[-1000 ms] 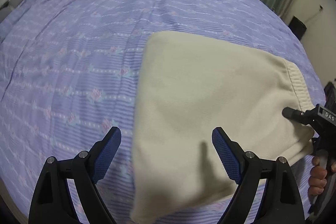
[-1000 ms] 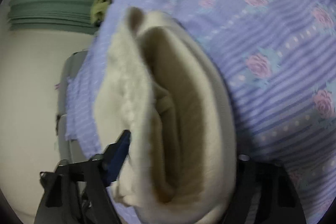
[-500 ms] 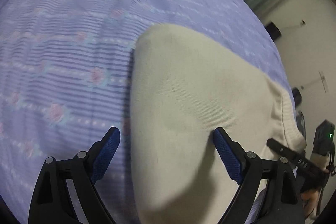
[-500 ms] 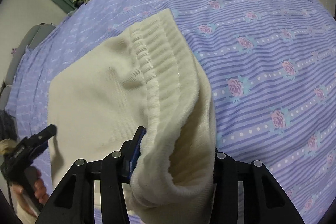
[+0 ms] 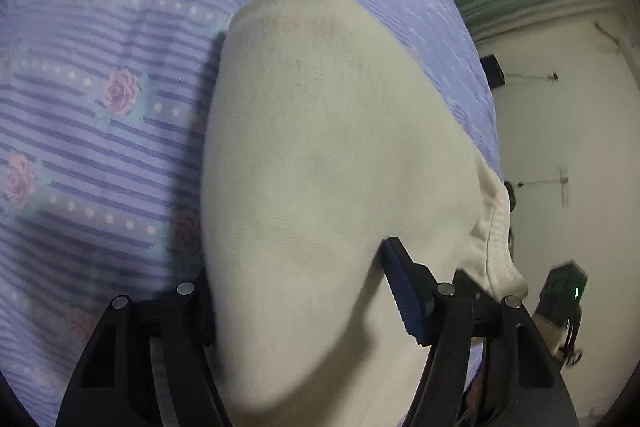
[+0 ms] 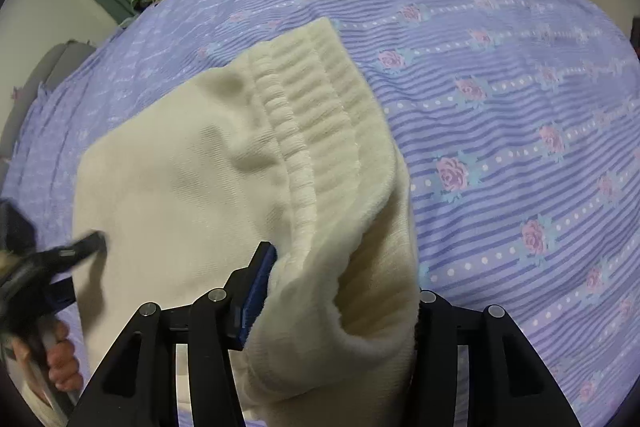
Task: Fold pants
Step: 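Lift the folded bundle with both grippers and carry it toward the bed's headboard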
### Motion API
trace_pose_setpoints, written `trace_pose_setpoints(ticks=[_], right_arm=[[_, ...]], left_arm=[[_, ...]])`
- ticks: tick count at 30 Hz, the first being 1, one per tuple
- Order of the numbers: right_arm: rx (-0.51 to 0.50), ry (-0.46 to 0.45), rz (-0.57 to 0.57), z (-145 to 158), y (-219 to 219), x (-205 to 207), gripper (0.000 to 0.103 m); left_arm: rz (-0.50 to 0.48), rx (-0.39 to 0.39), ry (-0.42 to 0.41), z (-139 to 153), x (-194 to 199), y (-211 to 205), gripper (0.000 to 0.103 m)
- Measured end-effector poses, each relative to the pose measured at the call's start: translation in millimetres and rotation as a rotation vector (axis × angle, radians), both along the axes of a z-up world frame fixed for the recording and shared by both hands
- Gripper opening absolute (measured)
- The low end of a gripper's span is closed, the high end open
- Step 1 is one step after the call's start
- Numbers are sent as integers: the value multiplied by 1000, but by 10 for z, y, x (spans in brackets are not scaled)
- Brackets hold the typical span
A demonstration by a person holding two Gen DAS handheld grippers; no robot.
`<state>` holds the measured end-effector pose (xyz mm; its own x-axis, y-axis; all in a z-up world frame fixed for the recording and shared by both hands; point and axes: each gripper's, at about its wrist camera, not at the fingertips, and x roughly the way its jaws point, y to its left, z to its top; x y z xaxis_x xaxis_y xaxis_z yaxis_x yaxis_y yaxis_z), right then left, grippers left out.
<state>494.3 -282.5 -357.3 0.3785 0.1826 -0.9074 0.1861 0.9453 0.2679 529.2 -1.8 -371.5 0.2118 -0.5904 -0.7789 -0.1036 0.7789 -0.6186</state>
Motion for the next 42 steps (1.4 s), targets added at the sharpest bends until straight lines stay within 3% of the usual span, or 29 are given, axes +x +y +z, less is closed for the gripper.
trace_pose_setpoints(ticks=[2,4,6,12,21,26,32,42], right_arm=[[-9,-3,-3,20,15,0,49],[9,3,-13,42,-8,-14,47],[6,-11,-15,129,5,-59,44],[-83,-98,57,648,199,-370,38],[-125,-212,59,1658,321,-1382,38],[-133,-264,80,2222,404,-1873,38],[-144,-360,158,2736,556,-2192,38],[-96,-487,275,3184,903,-2538,38]], left_arm=[[9,20,28,79,26,-46,57],[-5,66,8,230,31,-126,33],[-33,137,-61,481,-13,-187,30],[-92,303,-204,1109,-356,-378,29],[-191,362,-380,2195,-1342,-320,29],[-158,385,-441,2749,-1901,-245,29],[-72,418,-495,3190,-2328,-124,29],[46,518,-555,3645,-2905,149,29]])
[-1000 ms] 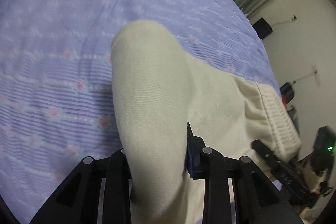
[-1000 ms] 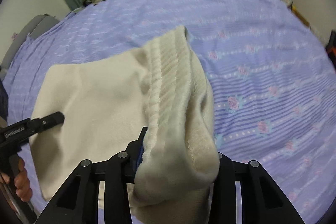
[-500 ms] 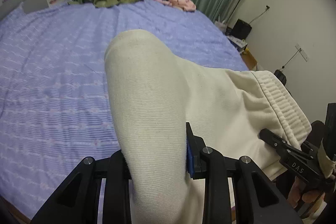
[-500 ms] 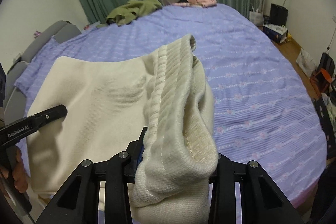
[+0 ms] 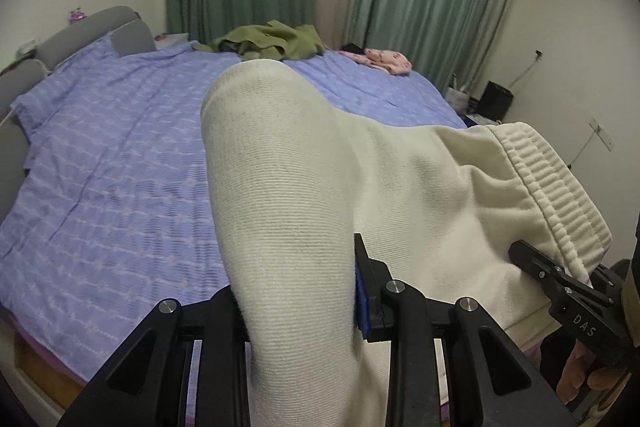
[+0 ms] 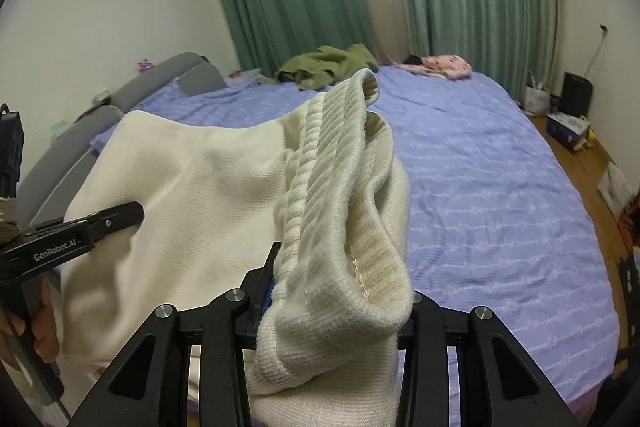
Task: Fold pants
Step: 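Lift the folded bundle with both grippers and carry it toward the bed's headboard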
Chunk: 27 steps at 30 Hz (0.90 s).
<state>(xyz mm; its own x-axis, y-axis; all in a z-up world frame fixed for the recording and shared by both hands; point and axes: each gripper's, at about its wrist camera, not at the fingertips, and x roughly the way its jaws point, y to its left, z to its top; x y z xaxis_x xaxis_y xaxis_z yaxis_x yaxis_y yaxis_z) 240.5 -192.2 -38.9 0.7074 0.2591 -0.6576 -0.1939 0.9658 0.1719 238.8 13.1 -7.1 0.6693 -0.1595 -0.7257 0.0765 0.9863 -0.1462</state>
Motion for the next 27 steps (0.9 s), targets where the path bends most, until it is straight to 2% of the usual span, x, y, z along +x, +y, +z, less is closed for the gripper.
trace_pose_setpoints(ticks=[5,9,14,21,27], right_arm=[[-7,-7,60,84,293,-79,38],[-21,-11,98,92,627,-116,38],[-29,10,120,0,1277,-87,38],[4,71,47,-175,2380,-96,38],[-17,127,85,-284,3116,-110,38]], left_arm=[[47,-11,-10,54,-176,324,29],[81,-21,-12,-8,-300,777,29],[73,-10,2,-134,-277,1473,29],[-9,25,57,-251,-108,2560,29],[7,17,113,-419,-101,3248,29]])
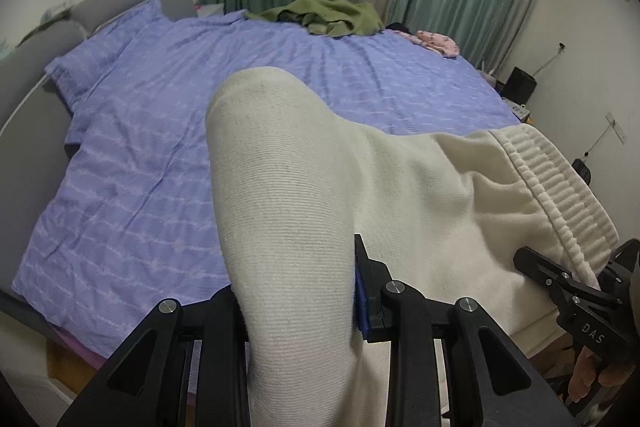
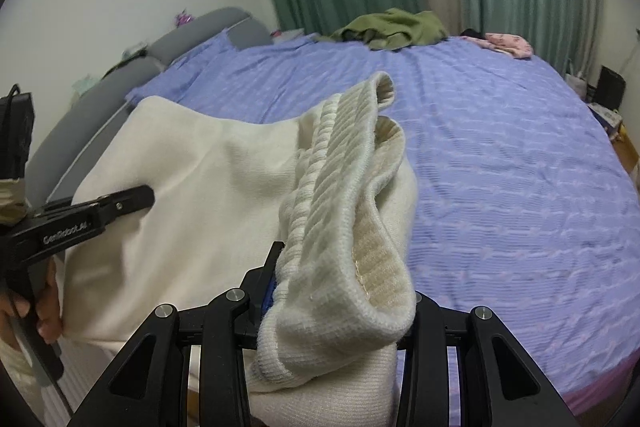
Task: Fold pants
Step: 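Lift the folded bundle with both grippers and carry it toward the bed's headboard, then lower the bundle onto the duvet and open both grippers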
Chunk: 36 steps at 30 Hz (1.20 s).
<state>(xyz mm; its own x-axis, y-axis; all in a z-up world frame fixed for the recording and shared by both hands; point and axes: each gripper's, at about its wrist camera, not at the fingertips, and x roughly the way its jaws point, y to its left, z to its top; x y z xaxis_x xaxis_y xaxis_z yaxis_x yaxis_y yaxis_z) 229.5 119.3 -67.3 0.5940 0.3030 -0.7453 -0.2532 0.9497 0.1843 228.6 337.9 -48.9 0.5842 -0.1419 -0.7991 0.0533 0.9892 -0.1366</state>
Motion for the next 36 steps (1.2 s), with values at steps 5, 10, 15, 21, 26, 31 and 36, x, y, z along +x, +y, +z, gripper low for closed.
trace_pose_setpoints(ticks=[5,10,15,21,26,31,36], right_arm=[[4,9,75,-31,384,70,38],[-7,7,115,-98,782,60,38],[-30,33,114,-231,1283,140,38],[-24,126,38,-597,1942,411,38],[-44,186,-2,-927,2404,784,38],[-71,219,-40,-1180,2749,1213,38],[-122,246,-47,-1473,2989,1718,38]], left_arm=[[59,4,6,-84,-95,405,29],[59,11,3,-185,-72,871,29],[36,-13,32,-419,119,1425,29],[-46,-1,116,-803,608,2108,29],[-111,8,173,-1117,1119,2473,29],[-165,42,182,-1368,1638,2679,29],[-192,71,205,-1748,2182,2776,30]])
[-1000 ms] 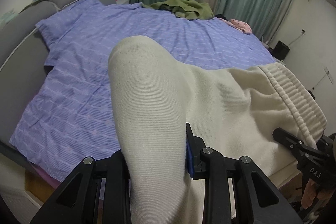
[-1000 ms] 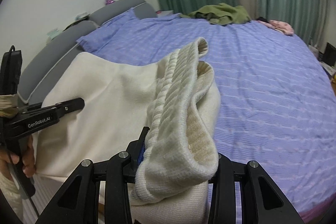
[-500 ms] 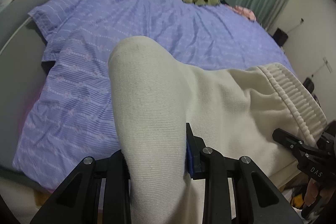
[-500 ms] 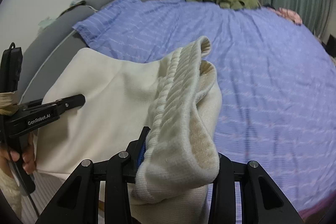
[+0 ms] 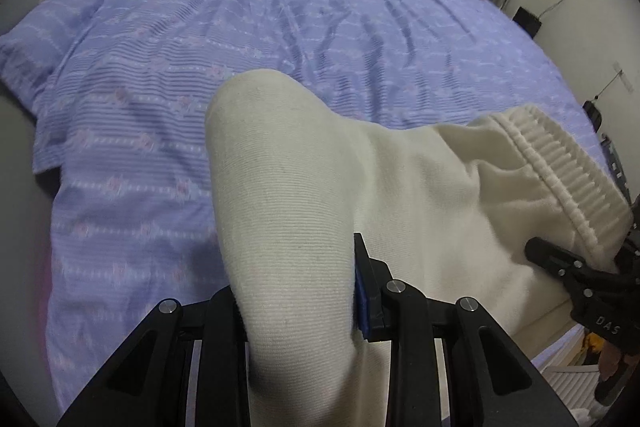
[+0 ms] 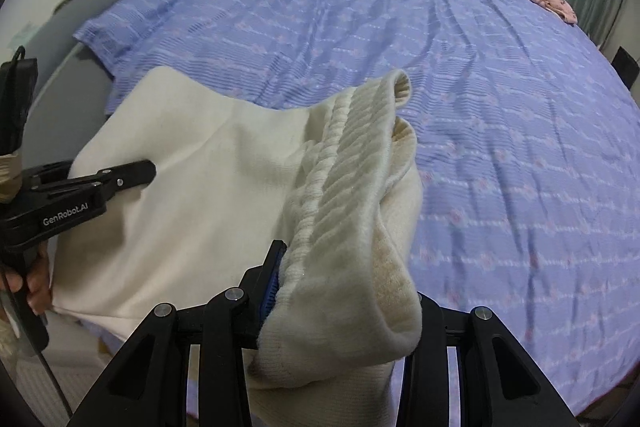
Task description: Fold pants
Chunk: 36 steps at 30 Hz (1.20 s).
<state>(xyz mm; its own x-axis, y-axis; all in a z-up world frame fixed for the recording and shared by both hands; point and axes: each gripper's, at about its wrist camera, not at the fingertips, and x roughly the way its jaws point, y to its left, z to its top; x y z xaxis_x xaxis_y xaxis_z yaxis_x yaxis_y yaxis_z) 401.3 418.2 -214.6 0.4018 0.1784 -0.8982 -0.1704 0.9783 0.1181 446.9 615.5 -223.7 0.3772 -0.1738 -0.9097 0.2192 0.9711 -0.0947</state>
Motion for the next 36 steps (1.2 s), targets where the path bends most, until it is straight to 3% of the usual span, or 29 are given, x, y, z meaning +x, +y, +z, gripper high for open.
trace_pose_setpoints(ticks=[6,10,14,16,17,21,25,31,36], right_arm=[[-24,75,0,-491,107,456,37],[-13,153,-12,-757,77,532,39],[46,249,-53,-919,-44,442,47],[16,294,-73,-995,-96,366,52],[-27,299,-84,-1019,-139,292,55],[-79,262,-125,-940,-331,80,67],[-184,198,-185,-721,-490,-66,67],[-122,40,-125,-59,-751,-460,68],[-77,-106,-83,574,-1167,-882,79]], left_arm=[[-12,32,93,-558,427,24,30],[-9,51,146,-834,471,66,32],[61,8,197,-951,398,231,40],[93,34,212,-975,345,286,54],[109,76,196,-947,300,303,56],[136,299,66,-649,59,299,59],[164,279,6,-254,-279,290,66],[216,242,-138,524,-959,-119,79],[261,224,-259,1168,-1510,-659,90]])
